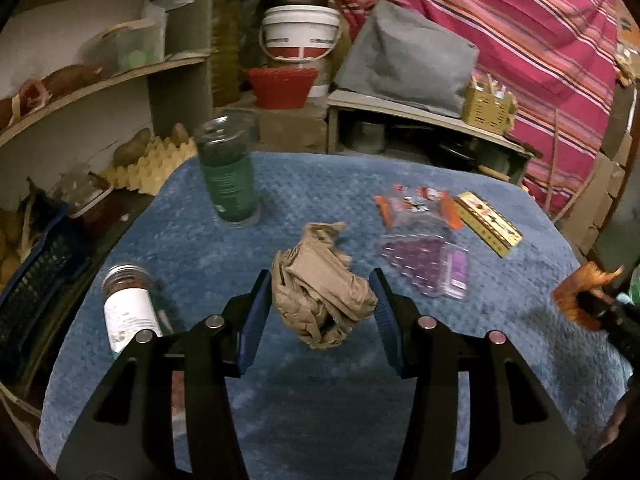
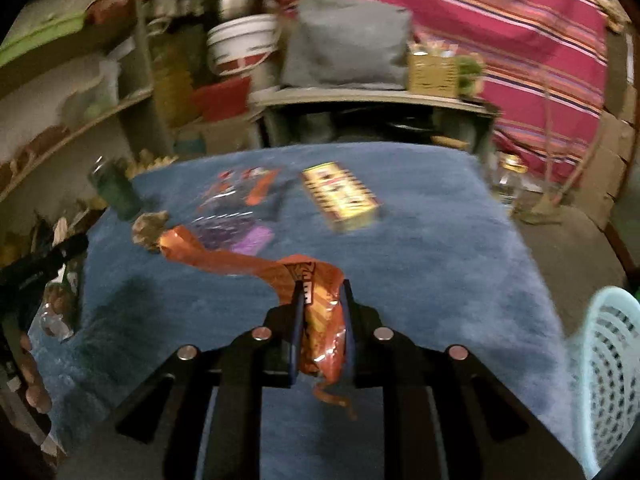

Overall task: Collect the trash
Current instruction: 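Carry the beige cloth and orange snack bag over the light blue basket with both tools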

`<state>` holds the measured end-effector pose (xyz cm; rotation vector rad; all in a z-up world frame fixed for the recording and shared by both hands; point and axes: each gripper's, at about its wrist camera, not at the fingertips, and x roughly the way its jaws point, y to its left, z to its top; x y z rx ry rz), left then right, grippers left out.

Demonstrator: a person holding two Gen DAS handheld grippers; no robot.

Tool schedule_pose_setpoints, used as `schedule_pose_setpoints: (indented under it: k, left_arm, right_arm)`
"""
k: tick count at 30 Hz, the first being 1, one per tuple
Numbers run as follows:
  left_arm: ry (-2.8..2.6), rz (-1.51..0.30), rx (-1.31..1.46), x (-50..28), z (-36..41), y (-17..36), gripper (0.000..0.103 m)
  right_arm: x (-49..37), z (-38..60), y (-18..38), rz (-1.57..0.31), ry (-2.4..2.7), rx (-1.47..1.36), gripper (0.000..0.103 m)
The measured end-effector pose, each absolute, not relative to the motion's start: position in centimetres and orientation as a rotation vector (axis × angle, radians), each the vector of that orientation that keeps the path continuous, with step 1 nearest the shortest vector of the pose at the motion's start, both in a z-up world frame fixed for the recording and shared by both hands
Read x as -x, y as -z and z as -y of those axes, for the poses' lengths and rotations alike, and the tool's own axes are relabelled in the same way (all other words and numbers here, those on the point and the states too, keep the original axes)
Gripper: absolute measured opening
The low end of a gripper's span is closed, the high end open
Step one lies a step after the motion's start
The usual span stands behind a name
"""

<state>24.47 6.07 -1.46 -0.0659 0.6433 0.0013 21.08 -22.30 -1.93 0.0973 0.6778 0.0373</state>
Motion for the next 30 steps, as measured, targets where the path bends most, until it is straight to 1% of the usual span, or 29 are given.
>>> schedule_pose_setpoints:
  k: [13, 17, 30]
  left_arm:
    - [0.094, -0.588, -0.018, -21.6, 3.1, 0.4, 0.049]
    - [0.135, -0.584, -0.075, -20.4, 7.1, 0.5, 0.049]
    - [0.327, -0.560, -0.138, -16.6, 20.1, -0.7, 0.049]
  right_arm:
    - [-17.3, 32.5, 1.3, -0.657, 0.090, -0.165, 0.017]
    - [-16.1, 36.1, 0.8, -0.640, 0.138, -0.198, 0.017]
    - [-9.6, 47.5, 0.5, -0.638, 0.308, -0.256, 0.017]
